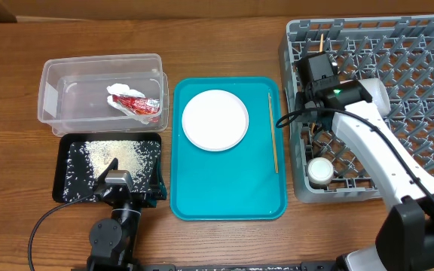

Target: Sort waste into correct bins and load items into the dishwasher

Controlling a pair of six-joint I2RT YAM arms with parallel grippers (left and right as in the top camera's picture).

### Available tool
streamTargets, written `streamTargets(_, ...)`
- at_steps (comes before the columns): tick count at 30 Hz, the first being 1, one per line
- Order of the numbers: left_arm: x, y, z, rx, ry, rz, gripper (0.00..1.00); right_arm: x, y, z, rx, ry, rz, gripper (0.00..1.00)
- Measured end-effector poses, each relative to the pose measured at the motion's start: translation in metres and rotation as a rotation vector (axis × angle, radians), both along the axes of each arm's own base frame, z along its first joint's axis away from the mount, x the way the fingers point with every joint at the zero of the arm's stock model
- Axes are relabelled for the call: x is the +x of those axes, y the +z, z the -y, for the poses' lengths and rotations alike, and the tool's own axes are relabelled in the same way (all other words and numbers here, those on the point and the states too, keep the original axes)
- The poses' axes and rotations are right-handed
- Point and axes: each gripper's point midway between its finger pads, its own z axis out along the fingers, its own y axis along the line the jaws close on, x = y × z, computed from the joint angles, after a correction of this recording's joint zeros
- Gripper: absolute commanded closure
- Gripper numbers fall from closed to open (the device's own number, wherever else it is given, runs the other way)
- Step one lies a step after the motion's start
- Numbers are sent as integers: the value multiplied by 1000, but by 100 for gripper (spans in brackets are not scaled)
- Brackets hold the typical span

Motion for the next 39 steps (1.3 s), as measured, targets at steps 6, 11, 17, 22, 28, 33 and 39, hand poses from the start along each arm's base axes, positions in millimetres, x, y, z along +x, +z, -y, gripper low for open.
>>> streamTargets(6,0,0,0,0,0,0,0,-6,0,-16,-12,86,-18,56)
streamTargets(11,0,0,0,0,0,0,0,-17,7,-55,7,209,-8,48)
streamTargets(17,0,0,0,0,0,0,0,-27,6,-98,86,320,-11,48)
streamTargets(22,0,0,0,0,0,0,0,-25,-14,-109,103,313,-47,53)
streamTargets(28,0,0,0,0,0,0,0,-24,-77,-110,63,281,-179,63)
streamTargets(33,0,0,0,0,0,0,0,-26,-109,-103,18,223,-237,64)
streamTargets(39,0,0,0,0,0,0,0,-26,-118,-103,22,188,-248,80)
